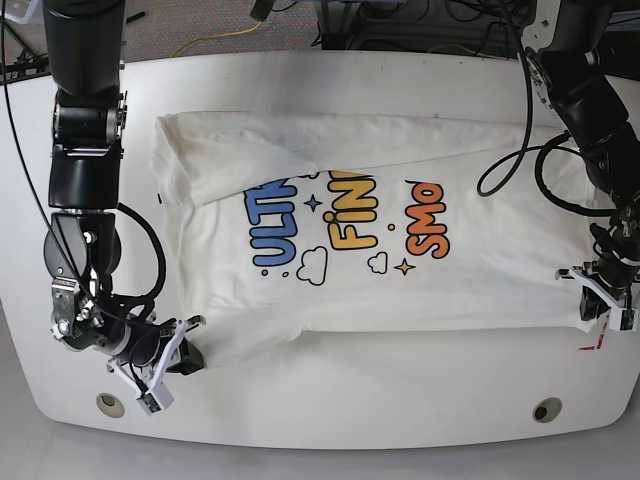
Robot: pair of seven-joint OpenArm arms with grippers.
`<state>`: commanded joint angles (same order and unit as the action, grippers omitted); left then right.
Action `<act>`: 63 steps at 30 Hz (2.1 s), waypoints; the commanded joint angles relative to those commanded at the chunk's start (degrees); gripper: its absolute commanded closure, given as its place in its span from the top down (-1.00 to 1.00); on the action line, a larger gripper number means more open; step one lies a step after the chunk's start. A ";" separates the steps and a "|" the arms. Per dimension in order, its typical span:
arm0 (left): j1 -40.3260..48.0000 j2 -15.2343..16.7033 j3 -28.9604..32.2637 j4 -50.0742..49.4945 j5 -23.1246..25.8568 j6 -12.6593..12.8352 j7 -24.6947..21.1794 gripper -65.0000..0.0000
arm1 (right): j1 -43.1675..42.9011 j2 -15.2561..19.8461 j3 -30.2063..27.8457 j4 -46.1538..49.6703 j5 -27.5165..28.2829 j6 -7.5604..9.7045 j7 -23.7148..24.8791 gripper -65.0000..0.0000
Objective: Fold the T-shirt properly
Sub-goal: 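Lift the hem with both grippers and fold it over the print toward the collar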
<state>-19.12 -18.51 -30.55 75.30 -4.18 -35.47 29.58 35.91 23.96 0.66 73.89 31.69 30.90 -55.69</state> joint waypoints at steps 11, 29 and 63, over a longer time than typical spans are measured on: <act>9.85 0.70 -0.09 8.00 -0.09 0.00 0.00 -1.00 | -14.68 -0.09 9.41 10.81 0.09 0.53 -3.78 -1.00; 25.85 3.43 -2.20 22.15 -2.55 -4.53 7.82 -1.00 | -33.23 0.44 15.74 16.26 21.71 0.53 -4.75 -1.00; 36.04 0.53 -10.37 25.58 -2.73 -4.53 22.24 0.17 | -52.75 1.41 15.82 29.10 26.02 0.00 -6.42 0.08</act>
<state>16.92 -17.98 -40.92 100.88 -6.90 -40.00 51.82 -16.84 25.36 16.48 102.99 57.71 30.90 -62.11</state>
